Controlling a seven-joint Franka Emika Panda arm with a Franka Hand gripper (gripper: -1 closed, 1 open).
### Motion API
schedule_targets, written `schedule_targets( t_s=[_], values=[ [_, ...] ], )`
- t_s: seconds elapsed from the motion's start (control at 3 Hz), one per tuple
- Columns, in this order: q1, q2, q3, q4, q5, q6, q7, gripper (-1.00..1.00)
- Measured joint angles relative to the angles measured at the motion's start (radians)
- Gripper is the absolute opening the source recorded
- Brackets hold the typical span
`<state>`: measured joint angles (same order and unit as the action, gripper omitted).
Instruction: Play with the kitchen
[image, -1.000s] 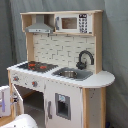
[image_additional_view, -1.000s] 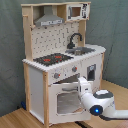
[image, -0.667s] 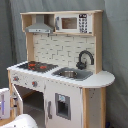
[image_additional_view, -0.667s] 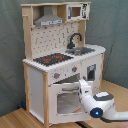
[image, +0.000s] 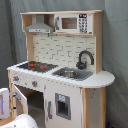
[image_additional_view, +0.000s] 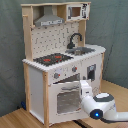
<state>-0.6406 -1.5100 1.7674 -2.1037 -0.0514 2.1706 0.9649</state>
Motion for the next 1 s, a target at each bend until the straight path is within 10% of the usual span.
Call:
schedule_targets(
  t_s=[1.0],
  values=[
    [0.068,0.03,-0.165,0.031,-0.165,-0.076,-0.108,1.0]
  ],
)
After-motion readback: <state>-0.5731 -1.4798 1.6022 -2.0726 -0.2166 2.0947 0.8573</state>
